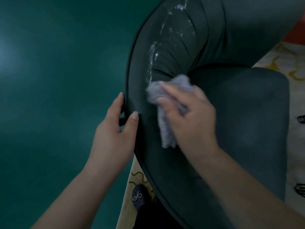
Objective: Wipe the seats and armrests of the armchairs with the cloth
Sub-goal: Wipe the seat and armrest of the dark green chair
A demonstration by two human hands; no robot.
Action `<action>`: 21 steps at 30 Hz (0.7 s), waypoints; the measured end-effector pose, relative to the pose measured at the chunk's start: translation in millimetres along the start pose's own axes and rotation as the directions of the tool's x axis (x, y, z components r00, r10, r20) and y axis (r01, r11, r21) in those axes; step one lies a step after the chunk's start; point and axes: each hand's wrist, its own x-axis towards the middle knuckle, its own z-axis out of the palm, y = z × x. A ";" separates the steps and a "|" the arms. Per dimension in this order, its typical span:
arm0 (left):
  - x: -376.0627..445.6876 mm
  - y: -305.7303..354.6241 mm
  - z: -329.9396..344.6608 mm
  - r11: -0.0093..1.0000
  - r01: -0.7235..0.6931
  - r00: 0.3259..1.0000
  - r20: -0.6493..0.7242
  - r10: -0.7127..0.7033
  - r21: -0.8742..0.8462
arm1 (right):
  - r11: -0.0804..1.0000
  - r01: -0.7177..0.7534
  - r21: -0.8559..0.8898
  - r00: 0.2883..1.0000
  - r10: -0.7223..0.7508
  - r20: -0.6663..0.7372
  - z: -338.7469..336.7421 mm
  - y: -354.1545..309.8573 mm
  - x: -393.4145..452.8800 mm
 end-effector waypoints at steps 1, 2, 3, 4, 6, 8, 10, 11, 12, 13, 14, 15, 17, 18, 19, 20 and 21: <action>2.4 0.9 0.7 1.000 -0.002 1.000 -0.003 0.002 0.000 | 0.999 0.018 0.038 0.999 -0.020 0.037 8.5 -1.5 1.9; 5.2 2.3 1.1 1.000 -0.005 1.000 -0.004 0.005 -0.007 | 0.997 -0.024 0.067 0.999 0.021 0.048 9.7 1.9 2.3; 8.2 3.3 1.2 1.000 -0.007 1.000 -0.005 0.007 -0.013 | 0.992 -0.091 0.090 0.995 0.087 0.042 4.7 8.5 2.1; 10.7 3.8 0.9 1.000 -0.008 1.000 -0.008 0.008 -0.011 | 0.982 -0.161 0.099 0.987 0.158 0.040 -4.1 17.2 2.0; 14.3 3.8 0.4 1.000 0.007 1.000 -0.013 -0.007 0.016 | 0.956 -0.277 0.094 0.961 0.275 0.035 -20.0 31.2 3.3; 18.5 8.5 1.8 0.999 0.016 1.000 -0.015 -0.015 0.045 | 0.953 -0.279 0.115 0.959 0.283 -0.024 -20.0 28.5 10.2; 24.3 9.1 2.2 0.998 0.012 1.000 -0.026 -0.010 0.055 | 0.984 -0.138 0.113 0.990 0.142 -0.024 -8.9 17.7 16.3; 26.5 8.8 1.6 0.998 0.014 0.999 -0.031 -0.012 0.055 | 0.990 -0.086 0.109 0.996 0.084 0.026 -3.4 17.3 13.9; 27.6 10.1 0.8 0.999 0.017 0.999 -0.032 -0.015 0.051 | 0.989 -0.103 0.109 0.993 0.097 0.063 -1.4 20.4 9.6; 28.9 11.6 0.5 0.999 0.012 1.000 -0.027 -0.010 0.046 | 0.976 -0.177 0.124 0.983 0.169 0.075 -3.3 26.4 6.9; 30.7 12.9 0.1 0.999 0.007 1.000 -0.020 -0.006 0.042 | 0.952 -0.274 0.135 0.961 0.266 0.072 -8.3 33.0 6.3; 32.5 12.6 -0.2 0.999 0.007 1.000 -0.011 -0.007 0.036 | 0.920 -0.367 0.137 0.930 0.361 0.066 -14.2 40.0 7.3; 34.3 10.6 -0.8 1.000 0.020 0.999 0.026 -0.021 0.016 | 0.902 -0.420 0.100 0.907 0.421 0.008 -21.4 42.5 12.1; 36.7 10.5 -1.1 1.000 0.013 0.999 0.049 -0.014 0.018 | 0.923 -0.373 0.090 0.925 0.378 -0.034 -19.6 35.7 18.2; 40.7 11.4 -2.4 1.000 -0.002 0.997 0.071 0.000 0.028 | 0.954 -0.285 0.097 0.954 0.292 -0.073 -13.6 24.4 26.8; 45.1 13.2 -4.7 0.999 -0.017 0.995 0.100 0.012 0.043 | 0.977 -0.184 0.104 0.978 0.193 -0.084 -4.5 11.5 35.7; 49.6 15.2 -7.3 0.998 -0.032 0.990 0.137 0.023 0.061 | 0.992 -0.088 0.089 0.994 0.093 -0.055 5.2 0.4 43.6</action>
